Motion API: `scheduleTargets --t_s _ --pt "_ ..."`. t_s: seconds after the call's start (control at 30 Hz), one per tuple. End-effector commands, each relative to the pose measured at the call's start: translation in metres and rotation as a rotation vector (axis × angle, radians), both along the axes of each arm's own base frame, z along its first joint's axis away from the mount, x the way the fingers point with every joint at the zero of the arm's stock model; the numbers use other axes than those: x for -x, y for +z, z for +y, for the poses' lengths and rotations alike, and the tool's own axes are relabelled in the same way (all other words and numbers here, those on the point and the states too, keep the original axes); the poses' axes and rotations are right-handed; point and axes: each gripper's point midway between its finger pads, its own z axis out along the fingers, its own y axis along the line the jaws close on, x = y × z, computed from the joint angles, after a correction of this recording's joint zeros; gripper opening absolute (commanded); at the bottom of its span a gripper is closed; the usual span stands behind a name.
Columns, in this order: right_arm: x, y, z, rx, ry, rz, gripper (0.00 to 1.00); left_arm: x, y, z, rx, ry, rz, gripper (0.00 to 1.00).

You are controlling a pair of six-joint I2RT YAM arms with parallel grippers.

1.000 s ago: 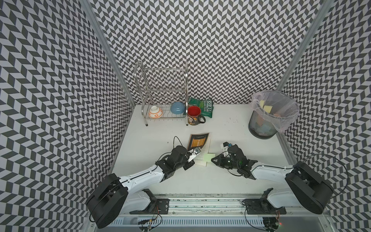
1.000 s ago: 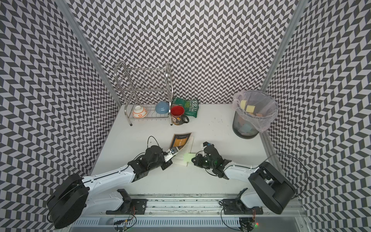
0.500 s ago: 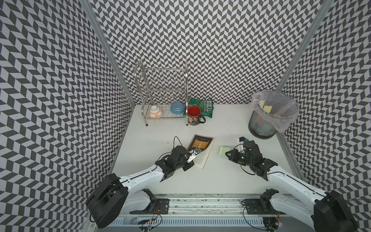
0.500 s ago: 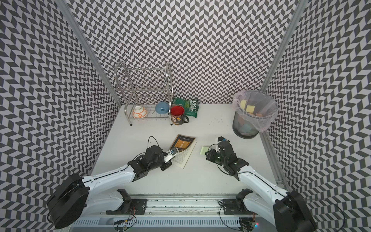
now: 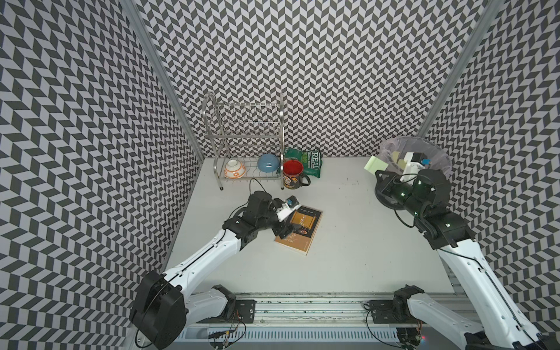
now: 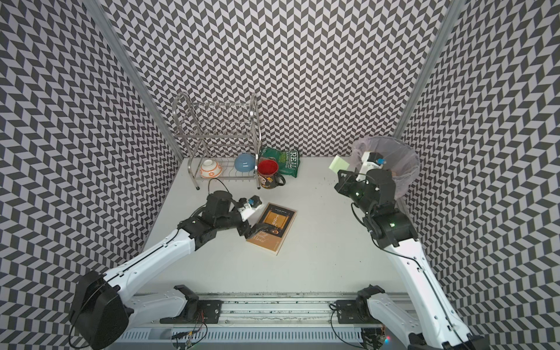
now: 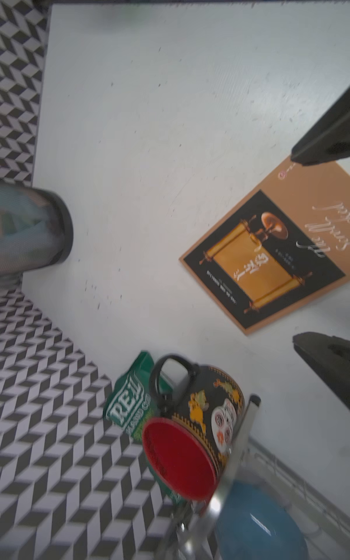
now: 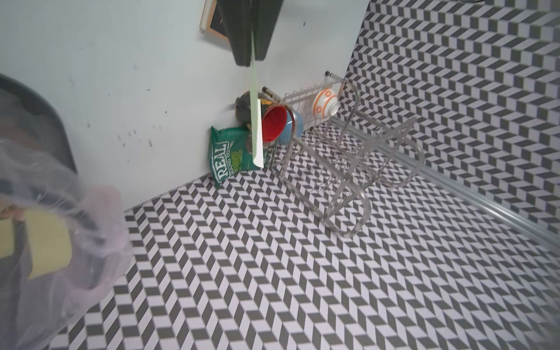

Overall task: Peel off the used sticky note
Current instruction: Place the note in the trash bin.

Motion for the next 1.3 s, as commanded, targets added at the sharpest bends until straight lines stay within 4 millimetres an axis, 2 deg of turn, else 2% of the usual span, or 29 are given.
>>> scheduleTargets --t_s 0.0,0.13,0.3,0.4,0.57,0.6,0.63,0.7,0.8,0.87,0.93,1.0,1.07,1.13,1.2,1.27 --pt "-0.021 0.012 -0.034 0.051 -0.106 0.001 0.00 -0.015 0.005 0.026 0.065 0.079 0.084 0.88" --pt "-0.056 0.024 -0.092 0.066 -0.257 0.015 0.00 -0.037 0.006 0.068 0.105 0.227 0.089 0.88" --pt "-0.096 0.006 -0.170 0.075 -0.444 0.082 0.00 -0.045 -0.002 0.105 0.106 0.318 0.109 0.88" --pt "-0.117 -0.007 -0.191 0.093 -0.476 0.118 0.01 -0.046 -0.006 0.119 0.106 0.352 0.114 0.88" --pt "-0.151 -0.025 -0.200 0.138 -0.454 0.188 0.37 -0.042 -0.011 0.122 0.105 0.359 0.121 0.87" --pt "-0.155 -0.025 -0.198 0.143 -0.433 0.200 0.45 -0.041 -0.012 0.123 0.104 0.361 0.122 0.87" --pt "-0.160 -0.020 -0.196 0.149 -0.409 0.195 0.58 -0.041 -0.013 0.124 0.102 0.369 0.119 0.87" --pt "-0.161 -0.006 -0.193 0.152 -0.394 0.166 0.70 -0.042 -0.014 0.127 0.097 0.382 0.112 0.87" --pt "-0.153 0.016 -0.190 0.154 -0.393 0.115 0.74 -0.042 -0.013 0.130 0.087 0.396 0.102 0.87" --pt "-0.146 0.027 -0.181 0.145 -0.360 0.090 0.77 -0.042 -0.009 0.133 0.087 0.411 0.089 0.89" --pt "-0.135 0.038 -0.164 0.146 -0.318 0.060 0.78 -0.045 -0.003 0.137 0.094 0.440 0.067 0.96" --pt "-0.123 0.044 -0.135 0.176 -0.261 0.029 0.79 -0.049 0.006 0.144 0.110 0.491 0.033 1.00" --pt "-0.109 0.037 -0.094 0.224 -0.203 0.008 0.79 -0.055 0.014 0.153 0.130 0.556 -0.005 1.00" --pt "-0.091 0.018 -0.054 0.264 -0.135 -0.016 0.80 -0.060 0.017 0.164 0.150 0.627 -0.032 1.00" --pt "-0.067 -0.014 -0.018 0.264 -0.057 -0.040 0.81 -0.061 0.015 0.168 0.150 0.635 -0.054 1.00" --pt "-0.040 -0.047 0.000 0.265 -0.027 -0.069 0.81 -0.065 0.012 0.180 0.160 0.710 -0.091 1.00"
